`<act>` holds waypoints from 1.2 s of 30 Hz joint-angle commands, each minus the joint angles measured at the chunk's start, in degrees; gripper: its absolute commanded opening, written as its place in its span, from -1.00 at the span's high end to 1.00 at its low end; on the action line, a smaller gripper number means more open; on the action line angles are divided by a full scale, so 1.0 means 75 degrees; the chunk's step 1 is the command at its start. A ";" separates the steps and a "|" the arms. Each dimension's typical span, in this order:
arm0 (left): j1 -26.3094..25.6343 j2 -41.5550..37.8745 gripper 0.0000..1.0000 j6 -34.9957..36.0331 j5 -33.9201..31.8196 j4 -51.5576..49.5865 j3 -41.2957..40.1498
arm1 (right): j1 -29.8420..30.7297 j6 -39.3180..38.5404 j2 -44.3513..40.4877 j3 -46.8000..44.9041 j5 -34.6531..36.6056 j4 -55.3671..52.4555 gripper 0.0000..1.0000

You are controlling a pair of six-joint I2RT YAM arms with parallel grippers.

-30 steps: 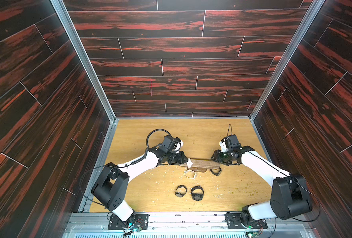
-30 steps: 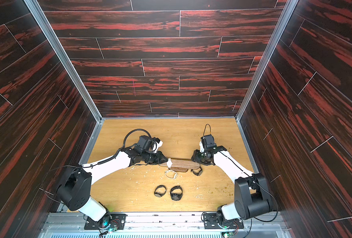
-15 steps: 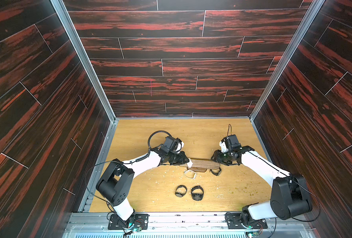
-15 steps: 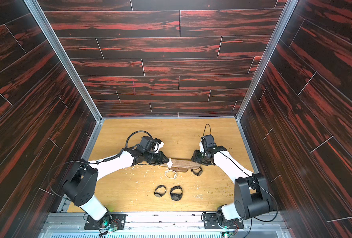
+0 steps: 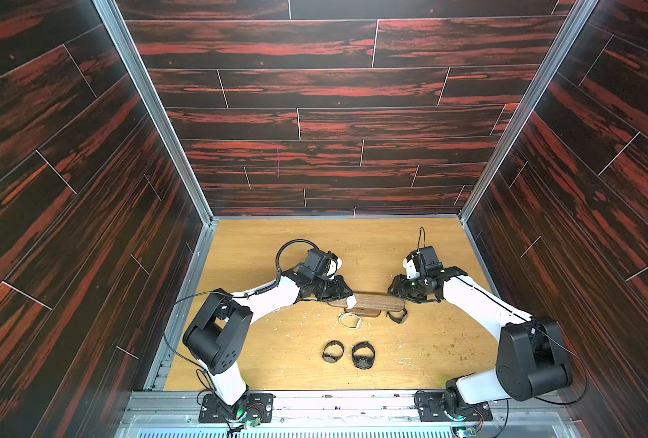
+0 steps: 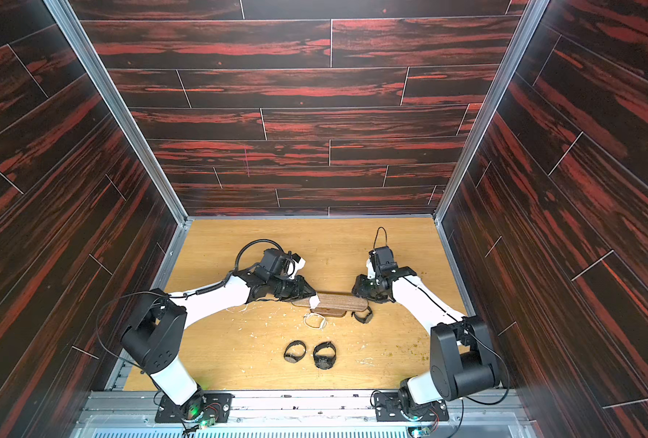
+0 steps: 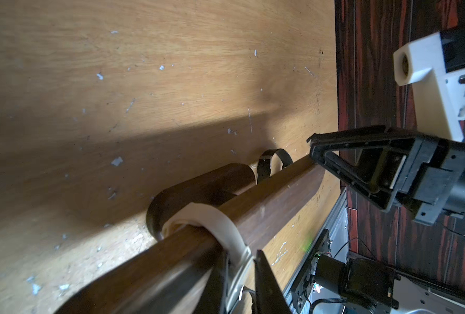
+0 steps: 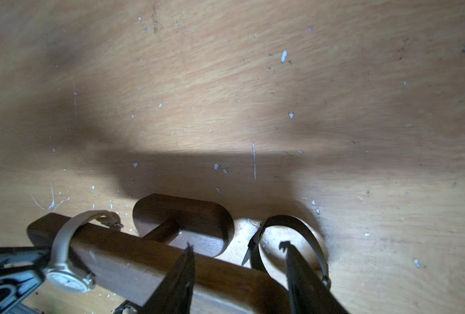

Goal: Place watch on stand
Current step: Adjust the watch on the stand.

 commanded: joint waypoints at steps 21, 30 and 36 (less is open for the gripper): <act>-0.0243 0.0350 0.59 -0.0319 0.0261 0.0477 0.0317 | 0.0026 -0.0047 0.0164 0.0185 0.0085 0.0045 -0.11; -0.0077 -0.0313 0.56 0.0507 -0.0418 -0.0905 0.0539 | 0.0017 -0.0141 -0.0170 0.0244 0.0454 -0.0302 -0.19; 0.0244 -0.0652 0.56 0.0726 -0.0537 -0.1271 0.0431 | 0.0023 -0.0176 -0.0556 0.0357 0.0719 -0.0653 -0.22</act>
